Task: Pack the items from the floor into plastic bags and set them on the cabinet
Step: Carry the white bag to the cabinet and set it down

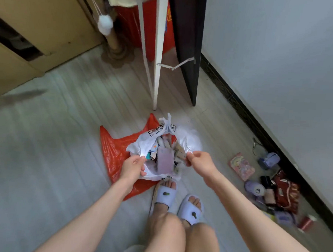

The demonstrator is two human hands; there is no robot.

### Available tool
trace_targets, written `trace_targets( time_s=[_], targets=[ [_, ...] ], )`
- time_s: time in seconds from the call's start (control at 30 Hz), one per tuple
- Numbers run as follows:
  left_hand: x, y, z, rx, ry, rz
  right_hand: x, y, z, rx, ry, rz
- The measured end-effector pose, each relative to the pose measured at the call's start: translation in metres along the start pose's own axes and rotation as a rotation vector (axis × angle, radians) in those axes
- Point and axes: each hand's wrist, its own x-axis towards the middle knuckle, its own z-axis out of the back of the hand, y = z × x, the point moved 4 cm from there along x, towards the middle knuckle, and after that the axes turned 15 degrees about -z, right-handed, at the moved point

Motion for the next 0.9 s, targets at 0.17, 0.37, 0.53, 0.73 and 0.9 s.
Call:
trace_targets(
  time_s=[0.17,0.37,0.53,0.73,0.9],
  targets=[
    [-0.034,-0.065,0.036,0.08,-0.057,0.012,-0.064,0.026,0.026,0.143,-0.082,-0.132],
    [-0.099,-0.132,0.122,-0.081,-0.08,-0.001,-0.163,0.068,0.052,0.277,0.018,-0.012],
    [-0.176,-0.198,0.151,-0.27,-0.092,-0.115,-0.251,0.089,0.064,0.211,0.154,0.106],
    [-0.277,-0.219,0.173,-0.472,-0.101,-0.171,-0.337,0.085,0.041,-0.023,0.304,0.235],
    [-0.332,-0.219,0.221,-0.475,-0.207,-0.22,-0.397,0.098,0.012,-0.008,0.394,0.305]
  ],
)
